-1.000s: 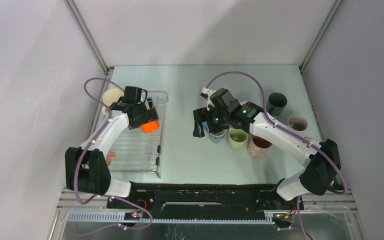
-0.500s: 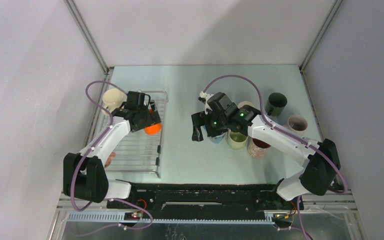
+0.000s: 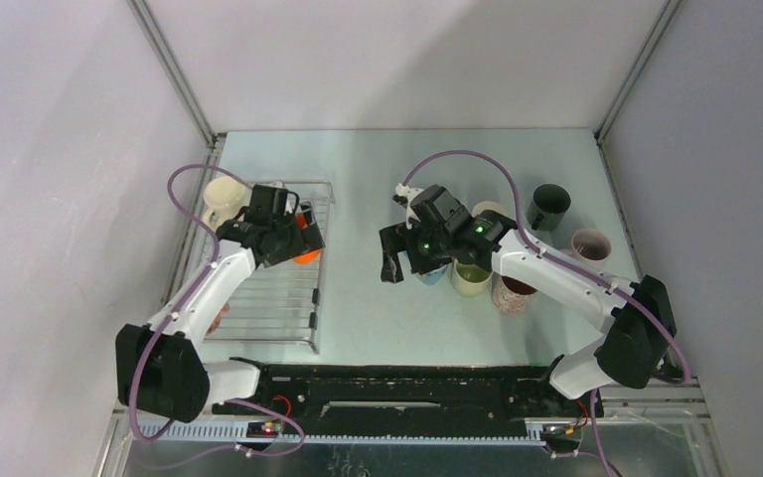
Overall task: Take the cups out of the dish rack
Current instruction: Adjust the cup in the dish rack, then unload the cup from the dish rack.
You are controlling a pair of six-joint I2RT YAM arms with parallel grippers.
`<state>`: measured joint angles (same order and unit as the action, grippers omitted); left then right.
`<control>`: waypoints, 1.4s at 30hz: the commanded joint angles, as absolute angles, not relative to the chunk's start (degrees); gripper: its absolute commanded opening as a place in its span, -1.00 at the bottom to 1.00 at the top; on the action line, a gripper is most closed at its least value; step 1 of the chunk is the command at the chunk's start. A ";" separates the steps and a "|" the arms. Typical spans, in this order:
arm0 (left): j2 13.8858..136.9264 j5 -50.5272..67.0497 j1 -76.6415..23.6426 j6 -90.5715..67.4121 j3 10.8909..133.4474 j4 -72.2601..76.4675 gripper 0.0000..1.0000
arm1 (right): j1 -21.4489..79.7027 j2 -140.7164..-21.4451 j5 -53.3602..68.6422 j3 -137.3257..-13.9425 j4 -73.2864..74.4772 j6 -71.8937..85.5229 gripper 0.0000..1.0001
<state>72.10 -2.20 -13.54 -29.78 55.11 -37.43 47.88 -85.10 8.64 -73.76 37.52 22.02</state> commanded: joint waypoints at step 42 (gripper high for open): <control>77.61 3.29 2.50 -23.68 59.81 -34.62 0.10 | 48.96 -81.50 5.02 -72.48 39.32 21.37 0.99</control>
<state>76.29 0.62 1.61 -25.26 60.86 -39.29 48.42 -84.16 6.22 -72.69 38.92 21.82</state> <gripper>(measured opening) 0.567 0.993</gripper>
